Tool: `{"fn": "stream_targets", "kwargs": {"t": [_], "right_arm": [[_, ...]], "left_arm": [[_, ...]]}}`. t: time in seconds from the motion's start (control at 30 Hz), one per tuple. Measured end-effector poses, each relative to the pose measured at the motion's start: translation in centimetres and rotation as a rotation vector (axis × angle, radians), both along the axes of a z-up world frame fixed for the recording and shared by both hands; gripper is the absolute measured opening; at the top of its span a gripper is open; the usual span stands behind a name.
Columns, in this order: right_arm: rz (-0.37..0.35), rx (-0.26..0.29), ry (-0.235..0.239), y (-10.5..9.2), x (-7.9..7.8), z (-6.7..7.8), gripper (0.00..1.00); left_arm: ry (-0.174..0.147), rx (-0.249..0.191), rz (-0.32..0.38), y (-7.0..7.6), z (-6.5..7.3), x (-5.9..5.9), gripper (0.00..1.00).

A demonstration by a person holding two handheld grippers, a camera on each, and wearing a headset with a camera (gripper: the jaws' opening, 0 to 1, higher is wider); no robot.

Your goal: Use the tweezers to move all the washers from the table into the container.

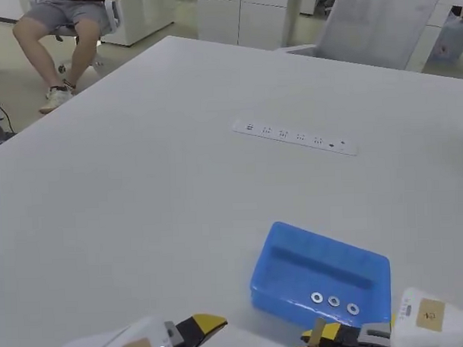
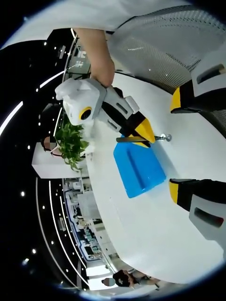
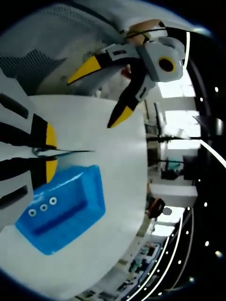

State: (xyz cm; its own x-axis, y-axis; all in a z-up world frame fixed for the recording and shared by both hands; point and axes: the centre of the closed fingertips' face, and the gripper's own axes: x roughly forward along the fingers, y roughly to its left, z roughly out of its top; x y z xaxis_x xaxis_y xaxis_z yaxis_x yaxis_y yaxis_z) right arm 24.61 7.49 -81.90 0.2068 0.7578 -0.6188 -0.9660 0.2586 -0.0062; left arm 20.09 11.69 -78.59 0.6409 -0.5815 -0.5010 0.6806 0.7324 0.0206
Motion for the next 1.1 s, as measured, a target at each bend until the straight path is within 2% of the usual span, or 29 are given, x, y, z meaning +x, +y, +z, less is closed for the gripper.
{"fn": "stream_targets", "kwargs": {"t": [0.37,0.43,0.47,0.53,0.67,0.87,0.93,1.1], "right_arm": [[-0.025,-0.005,0.014,-1.3,-0.6,0.0,0.03],[-0.003,-0.027,-0.013,-1.1,-0.7,-0.1,0.03],[0.038,-0.054,-0.046,-0.9,-0.9,-0.1,0.03],[0.08,-0.088,-0.073,-0.6,-1.3,-0.1,0.03],[0.054,-0.074,-0.041,-0.4,-1.5,0.2,0.03],[0.066,-0.068,-0.083,-0.1,-1.4,1.7,0.03],[0.054,-0.035,-0.09,0.2,-0.9,2.9,0.03],[0.032,-0.005,-0.123,0.4,0.5,4.8,0.03]], "left_arm": [[0.001,0.008,-0.001,0.0,-0.1,-0.1,0.54],[0.002,0.01,-0.003,0.0,-0.1,-0.1,0.54],[0.002,0.01,-0.004,-0.1,-0.1,-0.2,0.54],[0.004,0.01,-0.006,-0.1,-0.1,-0.2,0.54],[0.005,0.011,-0.002,0.0,-0.1,-0.2,0.54],[0.005,0.009,-0.003,0.0,-0.1,-0.2,0.54],[0.005,0.008,-0.004,-0.1,-0.1,-0.2,0.54],[0.006,0.008,-0.004,0.0,-0.1,-0.2,0.54]]}}
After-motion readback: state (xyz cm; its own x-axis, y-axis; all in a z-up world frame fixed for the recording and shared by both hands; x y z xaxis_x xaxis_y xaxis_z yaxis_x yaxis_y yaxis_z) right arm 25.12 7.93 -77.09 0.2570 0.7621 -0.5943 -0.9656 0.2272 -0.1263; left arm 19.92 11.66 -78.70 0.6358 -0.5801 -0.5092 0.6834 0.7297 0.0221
